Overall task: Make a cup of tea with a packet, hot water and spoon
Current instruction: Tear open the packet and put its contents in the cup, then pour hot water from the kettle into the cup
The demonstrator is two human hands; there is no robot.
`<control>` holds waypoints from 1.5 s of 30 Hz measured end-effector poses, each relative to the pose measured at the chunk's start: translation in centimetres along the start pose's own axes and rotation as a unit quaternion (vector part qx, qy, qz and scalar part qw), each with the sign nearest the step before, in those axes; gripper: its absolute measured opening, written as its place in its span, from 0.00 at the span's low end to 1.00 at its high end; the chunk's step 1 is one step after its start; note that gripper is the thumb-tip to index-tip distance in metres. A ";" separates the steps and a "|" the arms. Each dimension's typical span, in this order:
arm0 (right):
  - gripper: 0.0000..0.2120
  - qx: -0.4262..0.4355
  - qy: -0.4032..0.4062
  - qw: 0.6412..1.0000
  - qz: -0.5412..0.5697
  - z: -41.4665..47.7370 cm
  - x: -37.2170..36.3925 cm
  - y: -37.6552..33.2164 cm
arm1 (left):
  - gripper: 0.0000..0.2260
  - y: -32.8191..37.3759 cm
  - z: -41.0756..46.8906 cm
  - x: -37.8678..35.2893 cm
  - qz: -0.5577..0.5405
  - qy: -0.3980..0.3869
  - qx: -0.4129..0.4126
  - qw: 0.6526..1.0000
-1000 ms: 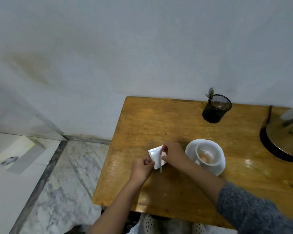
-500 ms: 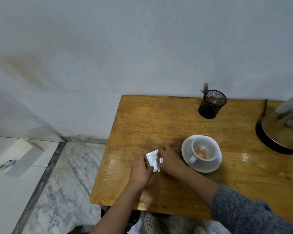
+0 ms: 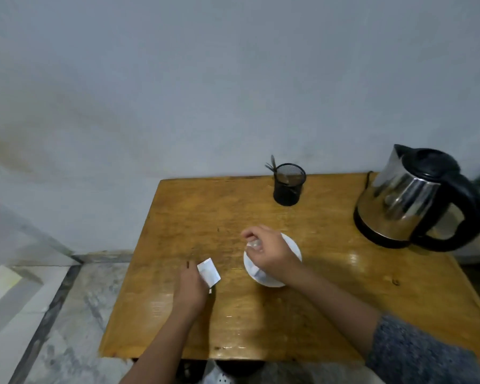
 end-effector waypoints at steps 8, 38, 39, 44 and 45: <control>0.10 -0.007 0.391 0.920 0.005 -7.9 21.3 4.8 | 0.07 8.5 -4.3 -3.8 -0.181 0.039 -0.159 0.970; 0.17 -0.261 0.578 0.694 0.341 -12.7 26.7 16.0 | 0.11 10.4 -4.0 -7.0 -0.166 -0.050 -0.116 0.978; 0.18 -0.259 0.584 0.693 0.335 -12.7 26.9 15.8 | 0.10 10.5 -4.0 -6.9 -0.169 -0.056 -0.117 0.977; 0.19 -0.220 0.609 0.702 0.297 -12.0 28.6 12.4 | 0.06 10.7 -4.0 -6.3 -0.178 -0.069 -0.129 0.973; 0.19 -0.209 0.609 0.711 0.283 -11.9 29.0 11.6 | 0.06 10.7 -4.0 -6.2 -0.178 -0.071 -0.128 0.973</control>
Point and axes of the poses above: each hand's wrist, its own z-axis towards the middle knuckle, its own x-axis out of the back of the hand, y = z × x, the point moved 4 cm from there along z, towards the middle knuckle, and after that the axes turned 3 degrees about -y, right-handed, at the moved point
